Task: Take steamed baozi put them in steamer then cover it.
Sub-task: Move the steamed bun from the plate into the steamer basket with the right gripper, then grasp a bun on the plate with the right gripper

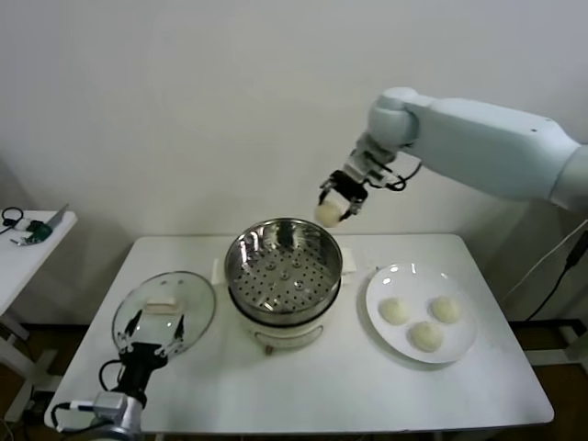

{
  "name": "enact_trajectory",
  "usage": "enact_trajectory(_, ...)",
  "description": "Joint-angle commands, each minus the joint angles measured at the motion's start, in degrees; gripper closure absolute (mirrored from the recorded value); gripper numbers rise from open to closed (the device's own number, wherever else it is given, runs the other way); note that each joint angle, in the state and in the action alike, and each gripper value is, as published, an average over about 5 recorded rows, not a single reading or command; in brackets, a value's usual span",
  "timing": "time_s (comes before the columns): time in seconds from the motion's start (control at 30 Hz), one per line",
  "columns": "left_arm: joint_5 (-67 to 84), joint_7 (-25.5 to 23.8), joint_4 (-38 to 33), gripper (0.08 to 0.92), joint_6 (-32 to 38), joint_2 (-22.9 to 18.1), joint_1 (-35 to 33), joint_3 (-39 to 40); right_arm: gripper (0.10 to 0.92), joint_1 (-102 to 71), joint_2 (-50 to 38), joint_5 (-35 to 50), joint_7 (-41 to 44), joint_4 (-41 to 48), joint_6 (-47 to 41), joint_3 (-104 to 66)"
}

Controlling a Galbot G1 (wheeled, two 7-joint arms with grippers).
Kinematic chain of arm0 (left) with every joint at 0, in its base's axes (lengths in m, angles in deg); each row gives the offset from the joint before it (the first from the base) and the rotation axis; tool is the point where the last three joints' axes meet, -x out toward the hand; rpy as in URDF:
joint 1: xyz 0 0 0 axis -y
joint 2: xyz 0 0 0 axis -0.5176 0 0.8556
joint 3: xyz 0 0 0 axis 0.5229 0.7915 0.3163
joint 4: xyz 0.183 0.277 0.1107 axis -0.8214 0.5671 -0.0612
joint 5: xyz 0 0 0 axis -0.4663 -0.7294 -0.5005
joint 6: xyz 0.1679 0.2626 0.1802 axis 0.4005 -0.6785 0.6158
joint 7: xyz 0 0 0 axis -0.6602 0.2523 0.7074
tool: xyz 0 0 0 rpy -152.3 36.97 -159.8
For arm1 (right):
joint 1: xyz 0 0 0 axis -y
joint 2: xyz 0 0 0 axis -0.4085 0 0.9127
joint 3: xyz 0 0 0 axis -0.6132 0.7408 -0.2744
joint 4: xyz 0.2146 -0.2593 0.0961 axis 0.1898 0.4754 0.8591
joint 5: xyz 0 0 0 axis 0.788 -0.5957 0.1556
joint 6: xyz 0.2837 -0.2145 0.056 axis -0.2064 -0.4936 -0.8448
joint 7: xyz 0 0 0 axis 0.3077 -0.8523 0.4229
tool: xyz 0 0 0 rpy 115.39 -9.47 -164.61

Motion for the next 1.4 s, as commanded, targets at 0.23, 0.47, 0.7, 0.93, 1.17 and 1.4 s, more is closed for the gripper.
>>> enact_trajectory(0.23, 0.9, 0.2, -0.5, 0.177, 0.2, 0.4, 0.0, -0.7, 0.414, -14.8, 16.2, -22.7, -3.1, 15.9, 19.3, -5.3)
enact_trajectory(0.47, 1.1, 0.2, -0.5, 0.177, 0.3, 0.2, 0.0, -0.8, 0.414, -20.2, 21.7, -28.8, -5.0, 29.5, 24.1, -10.8)
enact_trajectory(0.7, 1.4, 0.3, 0.0, 0.177, 0.5, 0.2, 0.2, -0.8, 0.407, -22.5, 25.4, -31.1, -5.7, 36.4, 26.7, -13.5)
enact_trajectory(0.93, 1.7, 0.2, 0.0, 0.177, 0.6, 0.2, 0.2, -0.9, 0.382, -23.0, 25.8, -30.3, -4.1, 37.9, 27.4, -13.9)
enact_trajectory(1.17, 1.6, 0.2, -0.2, 0.177, 0.6, 0.1, 0.1, -0.9, 0.277, -21.7, 24.1, -25.8, -3.6, 36.5, 27.5, -13.7)
enact_trajectory(1.4, 1.5, 0.1, -1.2, 0.177, 0.2, 0.2, -0.2, -1.1, 0.204, -9.4, 14.0, 0.5, 0.3, 23.1, 18.1, -2.2)
